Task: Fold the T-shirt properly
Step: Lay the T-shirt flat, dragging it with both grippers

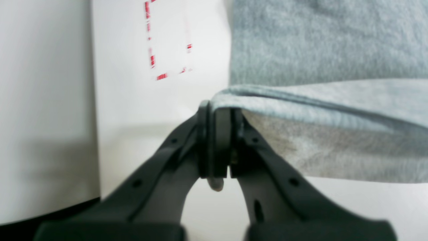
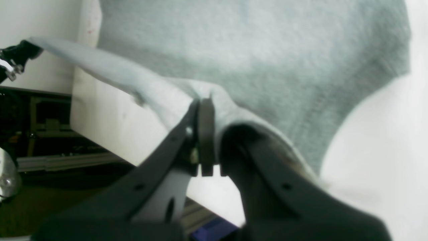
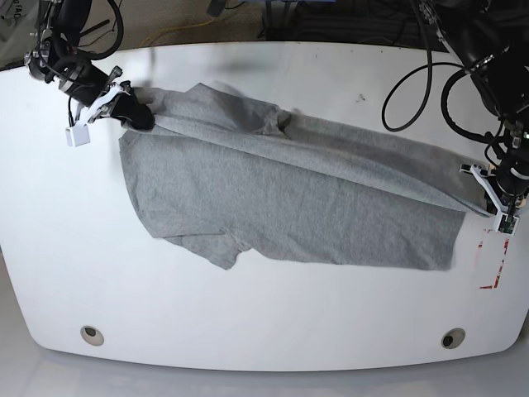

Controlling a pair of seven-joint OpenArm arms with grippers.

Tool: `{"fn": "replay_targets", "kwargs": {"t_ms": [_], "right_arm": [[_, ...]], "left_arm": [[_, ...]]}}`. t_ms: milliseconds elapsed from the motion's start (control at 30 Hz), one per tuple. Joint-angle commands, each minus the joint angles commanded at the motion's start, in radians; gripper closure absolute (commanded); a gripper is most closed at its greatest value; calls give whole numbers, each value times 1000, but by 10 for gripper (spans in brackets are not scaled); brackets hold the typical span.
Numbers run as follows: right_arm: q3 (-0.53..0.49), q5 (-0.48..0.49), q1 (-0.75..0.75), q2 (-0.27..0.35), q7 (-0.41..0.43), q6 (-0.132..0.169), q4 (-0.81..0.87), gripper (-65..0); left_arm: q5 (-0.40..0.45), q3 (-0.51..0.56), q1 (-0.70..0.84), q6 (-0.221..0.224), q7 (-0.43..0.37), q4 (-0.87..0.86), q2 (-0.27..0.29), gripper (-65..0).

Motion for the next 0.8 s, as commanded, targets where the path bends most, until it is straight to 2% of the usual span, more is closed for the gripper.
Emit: {"fn": "replay_targets", "kwargs": {"t_ms": [100, 167, 233, 267, 400, 467, 533, 600, 667, 733, 800], "right_arm": [[0, -44, 37, -2, 2, 0, -43, 0], [0, -83, 71, -2, 2, 0, -74, 0], [0, -114, 95, -2, 2, 0, -97, 0], [0, -123, 106, -2, 2, 0, -104, -27], [6, -126, 106, -2, 0, 0, -101, -205], [9, -127, 101, 0, -2, 0, -77, -274], [9, -129, 71, 0, -2, -3, -41, -338], [11, -133, 43, 0, 2, -5, -3, -371], [11, -149, 14, 0, 3, -8, 31, -387], [11, -201, -8, 0, 5, -9, 57, -387], [11, -282, -18, -5, 6, -9, 66, -390]], "left_arm": [[0, 15, -20, 0, 0, -68, -15, -6], [0, 41, -37, 0, 0, -120, -23, -35], [0, 83, -46, 0, 0, -163, -48, -136], [-3, 106, -49, 0, 0, -181, -57, -218], [-3, 118, -51, 0, -2, -209, -55, -519], [-3, 120, -51, 0, -6, -207, -54, -596], [-5, 123, -48, 0, -26, -207, -57, -610], [-5, 123, -43, 0, -49, -207, -58, -610], [-3, 121, -28, 0, -66, -207, -60, -611], [-3, 120, 18, 0, -92, -206, -80, -611], [-3, 123, 58, 0, -153, -215, -87, -611]]}}
